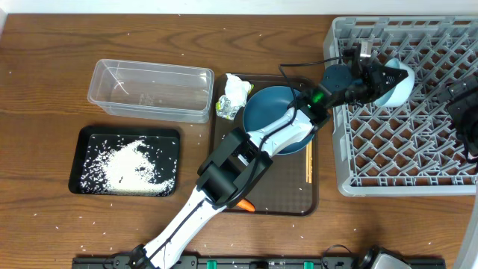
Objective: Sort waste into correct bins and load items into the dishwasher rack
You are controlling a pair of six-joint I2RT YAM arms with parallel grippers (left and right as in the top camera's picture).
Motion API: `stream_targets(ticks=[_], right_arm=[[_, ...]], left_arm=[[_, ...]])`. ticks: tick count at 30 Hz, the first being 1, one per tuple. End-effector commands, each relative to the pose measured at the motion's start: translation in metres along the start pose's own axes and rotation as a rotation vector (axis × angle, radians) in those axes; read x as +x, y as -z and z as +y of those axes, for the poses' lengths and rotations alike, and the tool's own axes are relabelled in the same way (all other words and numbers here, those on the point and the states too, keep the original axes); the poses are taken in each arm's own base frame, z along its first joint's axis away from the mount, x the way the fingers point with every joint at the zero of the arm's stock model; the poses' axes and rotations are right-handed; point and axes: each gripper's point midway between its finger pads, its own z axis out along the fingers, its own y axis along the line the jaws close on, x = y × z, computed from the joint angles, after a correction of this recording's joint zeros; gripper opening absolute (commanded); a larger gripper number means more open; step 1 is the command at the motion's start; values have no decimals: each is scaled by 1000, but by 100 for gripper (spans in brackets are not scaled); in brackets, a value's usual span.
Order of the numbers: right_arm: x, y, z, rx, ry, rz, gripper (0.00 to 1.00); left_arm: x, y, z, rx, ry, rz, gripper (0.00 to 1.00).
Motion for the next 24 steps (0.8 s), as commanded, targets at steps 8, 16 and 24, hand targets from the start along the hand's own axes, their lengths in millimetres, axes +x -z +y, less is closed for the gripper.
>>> stream_targets(ticks=[8, 16, 24], right_arm=[[1, 0, -3, 7, 28, 7, 99], [3, 0, -4, 12, 27, 16, 99], [4, 0, -5, 15, 27, 20, 99]], left_arm=[[8, -8, -46, 95, 15, 0, 12], [9, -10, -47, 98, 88, -18, 13], [8, -11, -57, 135, 115, -33, 16]])
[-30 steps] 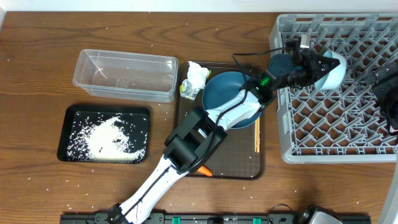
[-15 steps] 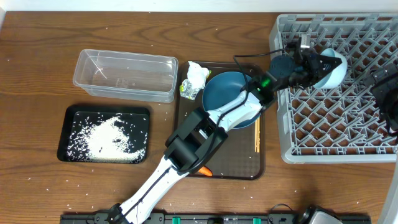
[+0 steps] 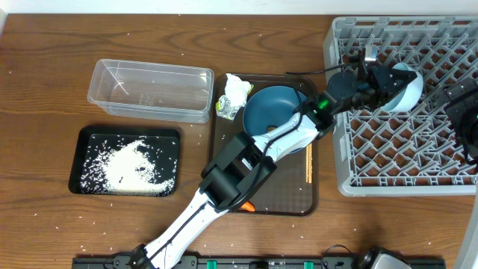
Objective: Sort waste into correct bins and load items into the dishwasher rack
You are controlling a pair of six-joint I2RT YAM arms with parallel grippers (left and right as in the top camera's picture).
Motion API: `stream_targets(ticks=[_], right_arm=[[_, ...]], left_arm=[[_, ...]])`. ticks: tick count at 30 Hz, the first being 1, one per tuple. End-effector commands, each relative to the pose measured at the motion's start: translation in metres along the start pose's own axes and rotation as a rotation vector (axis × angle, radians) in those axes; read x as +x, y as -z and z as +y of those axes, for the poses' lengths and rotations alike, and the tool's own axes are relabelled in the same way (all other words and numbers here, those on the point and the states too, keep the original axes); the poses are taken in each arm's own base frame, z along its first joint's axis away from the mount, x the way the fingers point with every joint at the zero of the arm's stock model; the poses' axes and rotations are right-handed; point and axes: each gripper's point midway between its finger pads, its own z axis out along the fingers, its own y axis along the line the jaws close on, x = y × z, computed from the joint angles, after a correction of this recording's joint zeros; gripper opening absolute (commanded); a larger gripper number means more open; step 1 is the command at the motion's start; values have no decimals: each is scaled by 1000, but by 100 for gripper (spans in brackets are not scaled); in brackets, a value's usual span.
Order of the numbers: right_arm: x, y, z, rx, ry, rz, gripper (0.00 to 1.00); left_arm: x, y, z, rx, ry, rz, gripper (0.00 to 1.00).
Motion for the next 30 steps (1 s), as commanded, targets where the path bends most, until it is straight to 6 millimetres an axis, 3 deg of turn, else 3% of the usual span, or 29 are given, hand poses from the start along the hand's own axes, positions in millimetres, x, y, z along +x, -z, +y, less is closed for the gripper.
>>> stream_targets(ticks=[1, 22, 30], right_arm=[[-1, 0, -1, 2, 7, 1, 99], [3, 0, -4, 11, 6, 15, 99], [4, 0, -5, 14, 11, 20, 99]], left_arm=[[1, -5, -43, 81, -12, -6, 16], [-2, -5, -39, 61, -13, -5, 7], [4, -8, -23, 15, 22, 3, 6]])
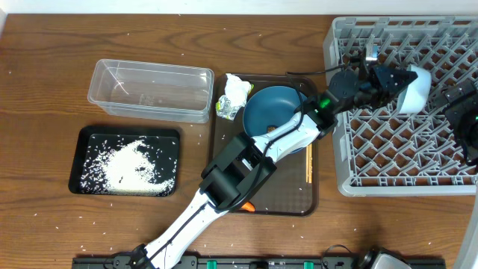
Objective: Sort waste into correct bins and load items into the dishwasher rack
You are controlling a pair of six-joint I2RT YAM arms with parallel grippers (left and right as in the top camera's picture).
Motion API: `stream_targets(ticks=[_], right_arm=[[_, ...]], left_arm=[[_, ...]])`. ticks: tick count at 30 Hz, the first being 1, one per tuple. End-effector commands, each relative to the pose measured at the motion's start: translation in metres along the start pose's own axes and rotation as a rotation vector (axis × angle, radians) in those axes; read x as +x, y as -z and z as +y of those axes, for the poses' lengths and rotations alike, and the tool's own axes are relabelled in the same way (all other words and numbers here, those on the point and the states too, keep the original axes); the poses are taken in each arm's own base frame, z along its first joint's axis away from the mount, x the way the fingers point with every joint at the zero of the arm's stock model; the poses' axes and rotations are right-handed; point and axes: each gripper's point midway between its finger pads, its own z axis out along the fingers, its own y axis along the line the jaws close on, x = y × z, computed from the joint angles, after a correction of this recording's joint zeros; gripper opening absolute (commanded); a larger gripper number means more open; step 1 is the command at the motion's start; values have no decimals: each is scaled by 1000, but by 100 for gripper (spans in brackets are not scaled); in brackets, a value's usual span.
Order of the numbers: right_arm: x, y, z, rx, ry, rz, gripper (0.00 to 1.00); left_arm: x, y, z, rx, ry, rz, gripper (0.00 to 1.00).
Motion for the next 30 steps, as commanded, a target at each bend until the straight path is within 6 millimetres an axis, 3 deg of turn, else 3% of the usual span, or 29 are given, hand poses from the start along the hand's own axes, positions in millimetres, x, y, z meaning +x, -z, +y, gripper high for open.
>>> stream_targets(ticks=[1, 17, 27, 30], right_arm=[[-1, 0, -1, 0, 12, -1, 99], [4, 0, -5, 14, 20, 20, 99], [4, 0, -5, 14, 20, 21, 99], [4, 0, -5, 14, 20, 20, 99]], left_arm=[[5, -5, -26, 47, -10, 5, 6], [-7, -2, 13, -5, 65, -11, 6], [-65, 21, 18, -15, 52, -88, 6], [-83, 30, 17, -14, 40, -110, 13]])
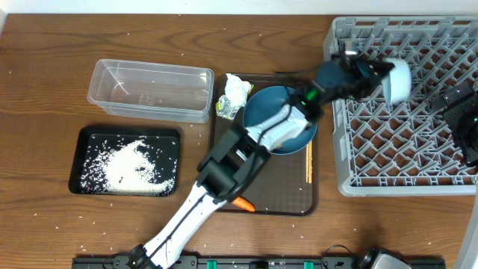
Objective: Sort waste into correct bins and load items into the dishwasher rack
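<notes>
A white cup (399, 79) lies on its side over the grey dishwasher rack (403, 149), near the rack's back left part. My left gripper (379, 73) reaches in from the left and is shut on the cup; the arm is blurred. A blue bowl (265, 108) sits on the brown tray (287, 190), partly under the left arm. A crumpled wrapper (234, 93) lies at the tray's back left corner. My right gripper (454, 101) hangs over the rack's right side, its jaws unclear.
A clear plastic bin (149, 90) stands at the back left. In front of it is a black tray (86, 179) with spilled rice. Chopsticks (308, 161) lie along the brown tray's right edge and an orange piece (244, 202) at its front. Rice grains dot the table.
My left gripper and the cup have shifted left and slightly back over the rack. The right arm has barely changed.
The left gripper held the cup, mouth up, over the rack's back left. It then stood further right with the cup tipping, then further right still with the cup on its side. Now gripper and cup are back toward the left.
</notes>
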You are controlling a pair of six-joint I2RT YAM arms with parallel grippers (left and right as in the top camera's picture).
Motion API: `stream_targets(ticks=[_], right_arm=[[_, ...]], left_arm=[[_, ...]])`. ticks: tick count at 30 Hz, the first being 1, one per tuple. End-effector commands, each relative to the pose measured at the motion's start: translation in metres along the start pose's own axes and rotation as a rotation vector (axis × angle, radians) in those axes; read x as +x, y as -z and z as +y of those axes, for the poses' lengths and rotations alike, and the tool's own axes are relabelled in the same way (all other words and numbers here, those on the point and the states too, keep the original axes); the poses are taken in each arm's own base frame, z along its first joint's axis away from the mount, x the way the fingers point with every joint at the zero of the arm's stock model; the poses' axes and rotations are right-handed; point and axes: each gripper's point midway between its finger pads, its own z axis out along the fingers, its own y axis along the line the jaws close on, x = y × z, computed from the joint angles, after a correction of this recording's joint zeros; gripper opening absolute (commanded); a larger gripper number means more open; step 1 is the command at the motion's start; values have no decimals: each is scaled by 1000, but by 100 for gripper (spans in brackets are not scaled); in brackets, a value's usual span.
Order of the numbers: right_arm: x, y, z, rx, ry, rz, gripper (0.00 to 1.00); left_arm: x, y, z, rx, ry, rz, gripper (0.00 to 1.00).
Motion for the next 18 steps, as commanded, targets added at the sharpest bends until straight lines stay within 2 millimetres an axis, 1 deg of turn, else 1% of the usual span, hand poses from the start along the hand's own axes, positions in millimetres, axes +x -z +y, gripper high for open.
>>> stream_targets(ticks=[1, 4, 5, 6, 7, 11, 14, 18], right_arm=[[-1, 0, -1, 1, 8, 1, 99], [-1, 0, -1, 1, 8, 1, 99], [-1, 0, -1, 1, 8, 1, 99], [-1, 0, -1, 1, 8, 1, 99], [-1, 0, -1, 1, 8, 1, 99], [-1, 0, -1, 1, 8, 1, 99], [-1, 0, -1, 2, 8, 0, 99], [-1, 0, -2, 4, 8, -1, 99]], left_arm=[[-22, 5, -12, 25, -16, -15, 22], [-34, 11, -13, 25, -19, -22, 44], [-37, 12, -14, 24, -20, -22, 50], [-40, 14, -14, 23, -21, -19, 54], [-41, 15, -14, 21, -22, -12, 56], [-43, 19, -14, 15, -25, 24, 56], [-40, 21, -14, 10, -30, 53, 55], [-30, 23, -12, 5, -125, 124, 54]])
